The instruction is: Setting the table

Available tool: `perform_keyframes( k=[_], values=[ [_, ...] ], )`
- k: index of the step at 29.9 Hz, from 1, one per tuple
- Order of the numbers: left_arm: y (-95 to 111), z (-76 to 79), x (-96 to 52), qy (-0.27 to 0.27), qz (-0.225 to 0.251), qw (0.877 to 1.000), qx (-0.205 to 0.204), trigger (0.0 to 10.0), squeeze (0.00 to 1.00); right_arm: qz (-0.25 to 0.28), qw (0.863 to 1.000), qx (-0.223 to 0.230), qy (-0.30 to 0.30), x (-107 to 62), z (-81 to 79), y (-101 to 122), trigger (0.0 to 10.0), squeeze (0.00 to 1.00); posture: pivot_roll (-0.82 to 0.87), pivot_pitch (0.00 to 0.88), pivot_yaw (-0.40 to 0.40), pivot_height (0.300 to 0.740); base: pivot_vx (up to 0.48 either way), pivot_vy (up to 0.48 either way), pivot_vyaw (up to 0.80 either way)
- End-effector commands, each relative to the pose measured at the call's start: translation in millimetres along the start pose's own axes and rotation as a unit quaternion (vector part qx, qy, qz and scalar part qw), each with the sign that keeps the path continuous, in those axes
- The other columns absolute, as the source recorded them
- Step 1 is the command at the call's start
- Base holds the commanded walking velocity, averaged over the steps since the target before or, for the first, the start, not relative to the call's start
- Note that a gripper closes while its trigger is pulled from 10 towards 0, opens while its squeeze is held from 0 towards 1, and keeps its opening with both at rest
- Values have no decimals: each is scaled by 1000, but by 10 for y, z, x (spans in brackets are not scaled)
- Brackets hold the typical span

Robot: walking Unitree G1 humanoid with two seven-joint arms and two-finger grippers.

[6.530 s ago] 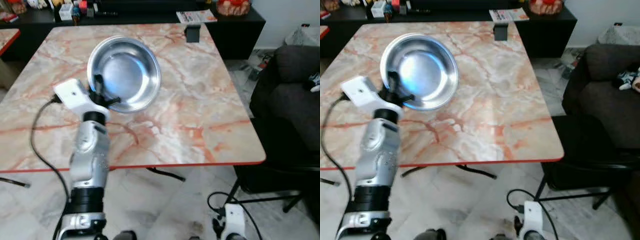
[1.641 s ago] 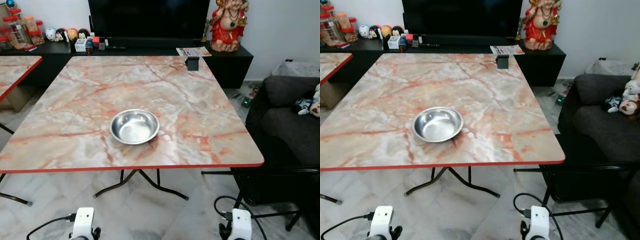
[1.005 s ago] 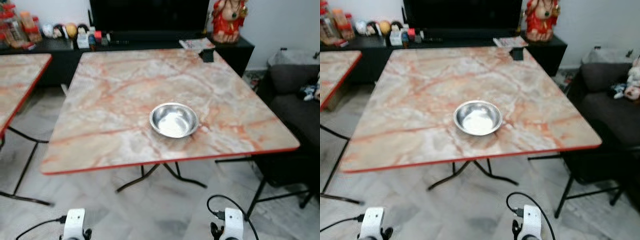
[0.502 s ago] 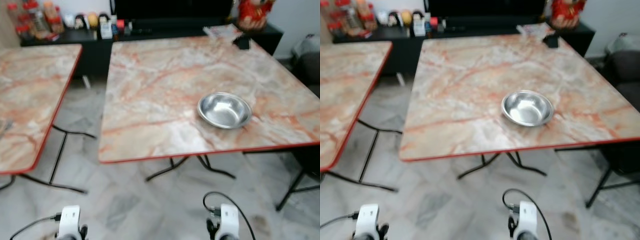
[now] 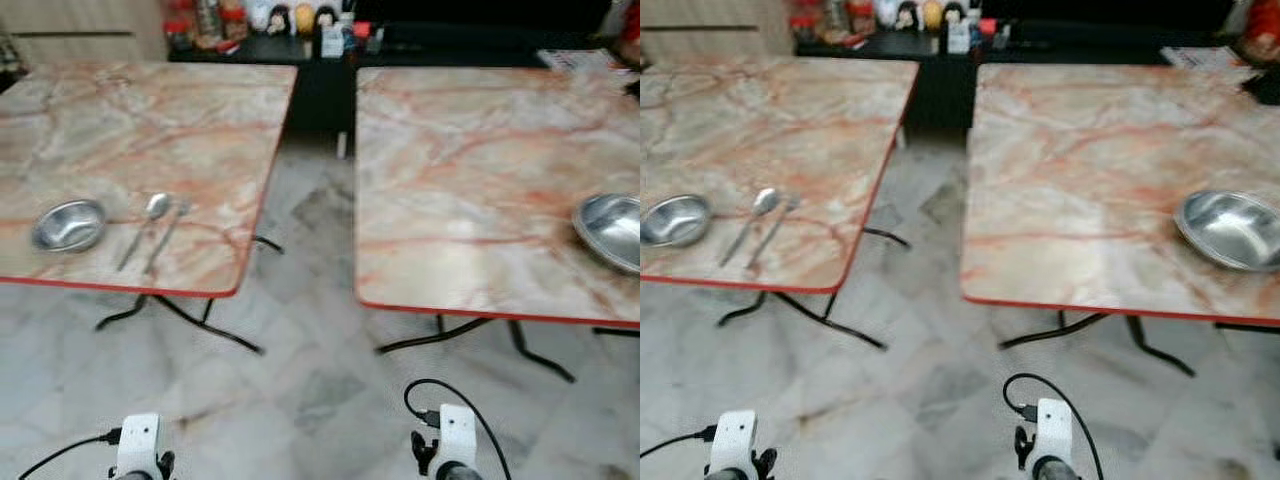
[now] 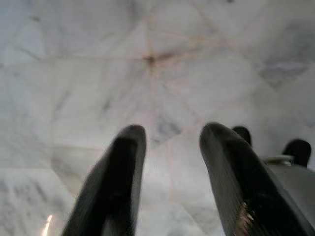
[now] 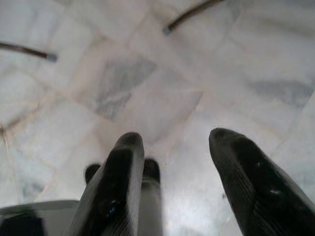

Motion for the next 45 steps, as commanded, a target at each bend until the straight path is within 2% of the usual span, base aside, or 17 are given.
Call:
perform_keyframes(
  k=[1, 18, 21, 23, 25, 26, 28, 30, 32, 33, 34, 37, 38, 42, 45],
  values=[
    [-61, -63, -19, 7, -7, 1000, -4, 10000, 0, -11, 1000, 7, 0, -11, -23, -69, 10000, 0, 50, 148, 0, 740, 0, 480, 0],
    [34, -10, 2, -3, 5, 1000, 1, 10000, 0, -6, 1000, 1, 2, 0, -33, -21, 10000, 0, 52, 111, -3, 740, 0, 479, 0],
    [107, 31, 13, -12, 17, 1000, 24, 10000, 0, -4, 1000, -1, 3, 4, -38, -4, 10000, 0, 52, 104, -5, 740, 0, 0, 0],
    [206, 62, 24, -18, 31, 998, 56, 10000, 0, -5, 1000, -3, 4, 2, -36, -10, 10000, 0, 51, 96, -7, 740, 0, 0, 0],
    [235, 68, 27, -20, 35, 997, 69, 10000, 0, -5, 1000, -4, 4, 2, -35, -13, 10000, 0, 50, 95, -7, 740, 0, 0, 0],
    [280, 67, 32, -17, 38, 992, 118, 10000, 0, -5, 1000, -4, 4, 1, -32, -15, 10000, 0, 52, 94, -8, 740, 0, 0, 0],
    [413, 65, 32, -17, 61, 981, 183, 10000, 0, -6, 1000, -6, 4, 1, -30, -16, 10000, 0, 53, 95, -9, 740, 0, 0, 0],
    [522, 43, 31, -9, 77, 971, 227, 10000, 0, -5, 1000, -6, 4, 2, -25, -12, 10000, 0, 53, 105, -10, 740, 0, 0, 0],
    [708, 38, 24, -1, 109, 968, 224, 10000, 0, -5, 1000, -5, 3, 2, -17, -8, 10000, 0, 56, 115, -13, 740, 0, 0, 0],
    [844, 51, 16, 1, 134, 970, 201, 10000, 0, -4, 1000, -4, 2, 2, -10, -7, 10000, 0, 60, 122, -17, 740, 0, 0, 0],
    [1044, 94, -3, -2, 171, 972, 159, 10000, 0, -4, 1000, -3, 1, 2, -2, -5, 10000, 0, 66, 129, -20, 740, 0, 0, 0],
    [1295, 245, -31, -30, 215, 973, 73, 10000, 0, -4, 1000, -5, 0, 1, 6, -11, 10000, 0, 70, 134, -22, 740, 0, 0, 0],
    [1404, 400, -50, -54, 237, 969, 46, 10000, 0, -4, 1000, -5, 0, 0, 8, -12, 10000, 0, 68, 138, -23, 740, 0, 0, 0],
    [1434, 455, -58, -60, 244, 967, 43, 10000, 0, -4, 1000, -4, 0, 0, 9, -12, 10000, 0, 68, 138, -23, 740, 0, 0, 0],
    [1430, 899, -122, -126, 271, 954, 11, 10000, 0, -1, 1000, 5, -5, -1, 30, -4, 10000, 0, 52, 141, -18, 740, 0, 0, 0]
  ],
)
Point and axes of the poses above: a point about 5 cm out from each wrist's last joint towards the gripper, its own x axis pointing out of the wrist towards the gripper, its own y axis along the axis of the wrist's last joint, z = x × y, the point moved 5 cm from there along x, pointing out of the wrist towards the gripper, and after that the axes turned 9 degrees about -x, right-handed, at the moved point
